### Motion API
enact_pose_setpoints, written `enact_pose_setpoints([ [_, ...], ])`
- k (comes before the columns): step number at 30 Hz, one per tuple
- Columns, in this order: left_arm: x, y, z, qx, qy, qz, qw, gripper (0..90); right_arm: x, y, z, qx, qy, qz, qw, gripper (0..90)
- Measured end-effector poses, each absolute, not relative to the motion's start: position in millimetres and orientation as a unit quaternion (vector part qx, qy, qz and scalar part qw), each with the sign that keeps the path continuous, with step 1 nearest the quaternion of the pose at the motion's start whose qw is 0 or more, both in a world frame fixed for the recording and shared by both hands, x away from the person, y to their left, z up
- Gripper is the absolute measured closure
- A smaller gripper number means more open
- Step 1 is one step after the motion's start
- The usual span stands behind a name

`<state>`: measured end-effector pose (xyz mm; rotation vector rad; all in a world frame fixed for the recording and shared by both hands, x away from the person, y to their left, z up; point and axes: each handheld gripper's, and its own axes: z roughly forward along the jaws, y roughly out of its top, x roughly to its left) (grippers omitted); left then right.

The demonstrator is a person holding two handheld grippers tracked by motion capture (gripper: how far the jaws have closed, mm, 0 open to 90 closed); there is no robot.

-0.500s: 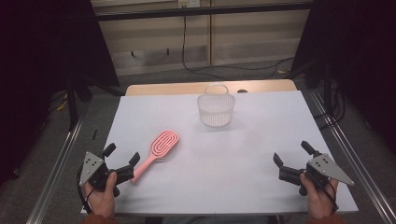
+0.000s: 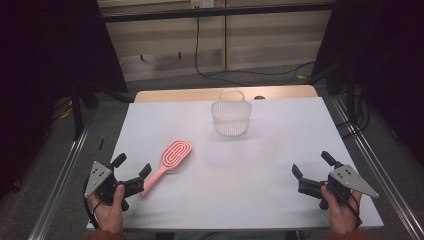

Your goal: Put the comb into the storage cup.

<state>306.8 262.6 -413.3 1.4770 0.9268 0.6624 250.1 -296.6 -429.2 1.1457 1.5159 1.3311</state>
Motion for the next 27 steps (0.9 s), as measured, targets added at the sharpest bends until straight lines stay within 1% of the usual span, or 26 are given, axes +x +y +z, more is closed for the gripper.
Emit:
enact_pose_setpoints([
  [6, 309, 259, -411, 0.648, 0.386, 0.266, 0.6, 5.5, 250, -297, -430, 0.455, 0.6, 0.525, 0.397, 0.0],
  [8, 313, 256, -409, 0.667, 0.375, 0.25, 0.593, 5.0, 249, -297, -429, 0.453, 0.6, 0.526, 0.398, 0.0],
  [9, 314, 254, -408, 0.671, 0.371, 0.254, 0.589, 4.4, 249, -297, -429, 0.454, 0.599, 0.527, 0.398, 0.0],
  [15, 318, 250, -403, 0.674, 0.364, 0.262, 0.587, 3.6, 250, -297, -430, 0.456, 0.599, 0.525, 0.397, 0.0],
  [17, 320, 250, -402, 0.676, 0.363, 0.252, 0.59, 3.5, 250, -297, -430, 0.456, 0.599, 0.525, 0.397, 0.0],
  [18, 321, 250, -400, 0.677, 0.364, 0.234, 0.595, 2.7, 249, -298, -430, 0.455, 0.599, 0.525, 0.397, 0.0],
  [19, 321, 250, -400, 0.677, 0.364, 0.234, 0.595, 2.4, 249, -298, -430, 0.456, 0.598, 0.525, 0.399, 0.0],
  [20, 323, 251, -399, 0.673, 0.356, 0.225, 0.608, 2.0, 248, -299, -429, 0.455, 0.598, 0.526, 0.399, 0.0],
  [27, 329, 244, -395, 0.679, 0.336, 0.233, 0.61, 1.3, 248, -298, -429, 0.454, 0.597, 0.528, 0.399, 0.0],
])
